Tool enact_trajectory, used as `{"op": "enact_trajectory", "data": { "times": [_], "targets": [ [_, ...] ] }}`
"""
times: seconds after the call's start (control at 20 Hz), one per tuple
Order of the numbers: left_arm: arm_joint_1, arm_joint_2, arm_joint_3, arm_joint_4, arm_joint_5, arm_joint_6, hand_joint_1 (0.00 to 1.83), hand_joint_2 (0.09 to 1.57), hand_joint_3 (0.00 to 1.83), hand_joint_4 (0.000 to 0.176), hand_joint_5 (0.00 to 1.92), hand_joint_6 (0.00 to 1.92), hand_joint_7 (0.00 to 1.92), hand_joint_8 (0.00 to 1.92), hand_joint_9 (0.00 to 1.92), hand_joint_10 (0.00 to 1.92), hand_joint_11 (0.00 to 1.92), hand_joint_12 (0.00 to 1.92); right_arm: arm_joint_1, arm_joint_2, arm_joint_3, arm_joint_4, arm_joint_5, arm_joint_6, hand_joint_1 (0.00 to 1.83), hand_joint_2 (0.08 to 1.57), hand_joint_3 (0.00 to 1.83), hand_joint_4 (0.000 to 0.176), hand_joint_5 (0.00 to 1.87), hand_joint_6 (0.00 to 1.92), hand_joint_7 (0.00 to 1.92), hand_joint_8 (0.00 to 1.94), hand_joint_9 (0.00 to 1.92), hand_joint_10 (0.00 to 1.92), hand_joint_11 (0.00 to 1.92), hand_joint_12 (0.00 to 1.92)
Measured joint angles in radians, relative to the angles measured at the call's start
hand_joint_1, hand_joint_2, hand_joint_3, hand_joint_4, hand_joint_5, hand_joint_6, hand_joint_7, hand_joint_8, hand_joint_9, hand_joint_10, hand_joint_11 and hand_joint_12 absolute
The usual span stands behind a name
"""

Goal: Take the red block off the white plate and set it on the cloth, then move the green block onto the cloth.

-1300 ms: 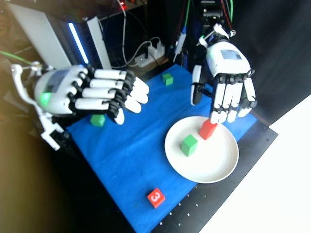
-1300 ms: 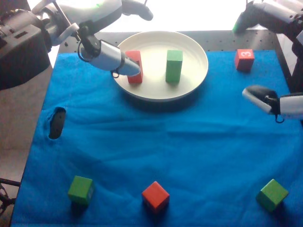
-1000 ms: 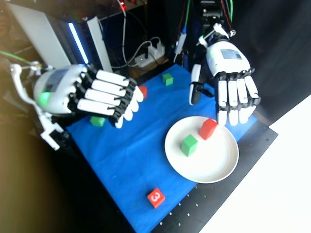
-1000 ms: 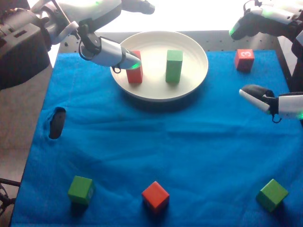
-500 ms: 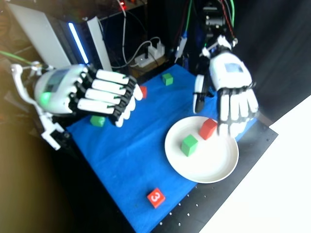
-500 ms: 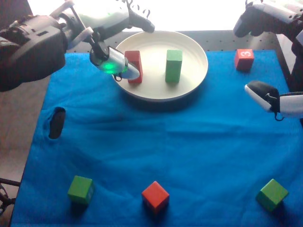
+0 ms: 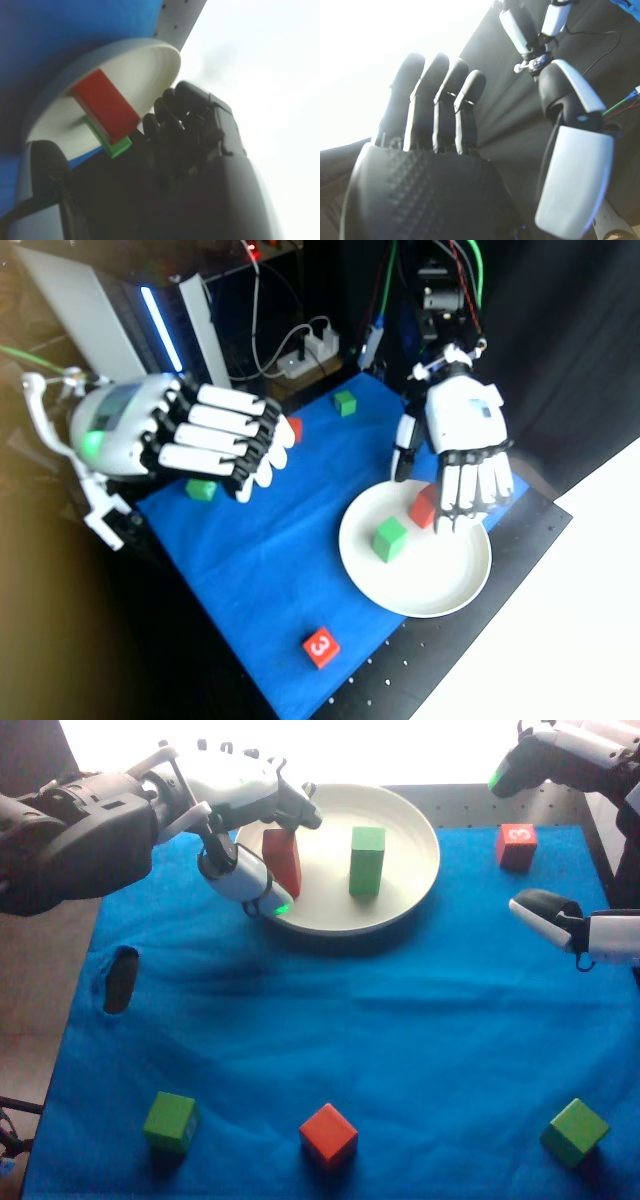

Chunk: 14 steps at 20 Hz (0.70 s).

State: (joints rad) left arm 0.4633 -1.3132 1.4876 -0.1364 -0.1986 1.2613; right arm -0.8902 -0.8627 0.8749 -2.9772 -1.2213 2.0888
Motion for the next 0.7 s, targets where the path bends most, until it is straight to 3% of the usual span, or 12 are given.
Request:
{"op": "enact_trajectory", "data": {
  "times": [0.2, 0.25, 0.3, 0.35, 0.4, 0.45, 0.5, 0.6, 0.7],
  "targets": [
    [0.01, -0.013, 0.021, -0.012, 0.0, 0.0, 1.19, 1.05, 0.03, 0.0, 0.77, 0.2, 0.65, 0.77, 0.62, 1.18, 0.5, 1.7, 0.0, 0.0, 0.0, 0.0, 0.001, 0.0, 1.03, 0.72, 0.51, 0.0, 0.34, 1.22, 0.36, 1.26, 0.31, 1.45, 0.21, 1.78],
    [0.014, -0.013, 0.024, -0.018, 0.002, 0.0, 1.3, 1.14, 0.01, 0.0, 0.81, 0.24, 0.8, 1.13, 0.75, 1.29, 0.63, 1.77, 0.0, 0.0, 0.0, 0.0, 0.0, 0.0, 1.02, 0.71, 0.54, 0.0, 0.34, 1.22, 0.36, 1.27, 0.3, 1.46, 0.19, 1.8],
    [0.014, -0.013, 0.024, -0.023, 0.003, 0.0, 1.33, 1.18, 0.0, 0.0, 0.71, 1.02, 0.81, 1.18, 0.88, 1.38, 0.7, 1.78, 0.0, 0.0, 0.0, 0.0, 0.0, 0.0, 1.01, 0.71, 0.55, 0.0, 0.34, 1.22, 0.36, 1.27, 0.29, 1.46, 0.18, 1.8],
    [0.015, -0.013, 0.025, -0.025, 0.004, -0.001, 1.35, 1.19, 0.0, 0.0, 0.72, 1.09, 0.82, 1.23, 0.89, 1.47, 0.75, 1.8, 0.0, 0.0, 0.0, 0.0, 0.001, 0.0, 1.01, 0.71, 0.57, 0.0, 0.34, 1.22, 0.36, 1.27, 0.29, 1.48, 0.17, 1.82],
    [0.015, -0.013, 0.025, -0.028, 0.002, 0.0, 1.25, 1.21, 0.01, 0.0, 0.74, 1.11, 0.83, 1.44, 0.87, 1.62, 0.79, 1.9, 0.0, 0.0, 0.0, 0.0, 0.0, 0.0, 1.01, 0.7, 0.57, 0.0, 0.34, 1.21, 0.36, 1.28, 0.29, 1.49, 0.16, 1.85],
    [0.015, -0.013, 0.025, -0.034, 0.0, 0.0, 1.22, 1.22, 0.0, 0.0, 0.75, 1.13, 0.83, 1.47, 0.78, 1.6, 0.68, 1.92, 0.0, 0.0, 0.0, 0.0, 0.0, 0.0, 1.01, 0.7, 0.58, 0.0, 0.34, 1.21, 0.36, 1.29, 0.29, 1.5, 0.16, 1.86],
    [0.015, -0.013, 0.025, -0.037, 0.0, 0.0, 1.32, 1.23, 0.0, 0.0, 0.72, 1.14, 0.77, 1.43, 0.71, 1.63, 0.56, 1.91, 0.0, 0.0, 0.0, 0.002, 0.0, 0.0, 1.0, 0.7, 0.58, 0.0, 0.34, 1.2, 0.35, 1.29, 0.29, 1.49, 0.15, 1.85],
    [0.016, -0.01, 0.02, -0.045, -0.008, 0.0, 1.34, 1.22, 0.0, 0.0, 0.73, 1.25, 0.8, 1.33, 0.69, 1.57, 0.39, 1.87, -0.001, 0.0, 0.0, 0.002, 0.001, 0.0, 1.0, 0.7, 0.59, 0.0, 0.35, 1.19, 0.35, 1.29, 0.3, 1.49, 0.16, 1.85],
    [0.016, 0.007, 0.005, -0.051, -0.037, 0.0, 1.33, 1.23, 0.0, 0.0, 0.74, 1.3, 0.75, 1.32, 0.69, 1.58, 0.42, 1.84, -0.001, 0.0, 0.0, 0.003, 0.0, 0.0, 1.02, 0.68, 0.6, 0.0, 0.35, 1.21, 0.36, 1.29, 0.32, 1.48, 0.2, 1.84]
  ]
}}
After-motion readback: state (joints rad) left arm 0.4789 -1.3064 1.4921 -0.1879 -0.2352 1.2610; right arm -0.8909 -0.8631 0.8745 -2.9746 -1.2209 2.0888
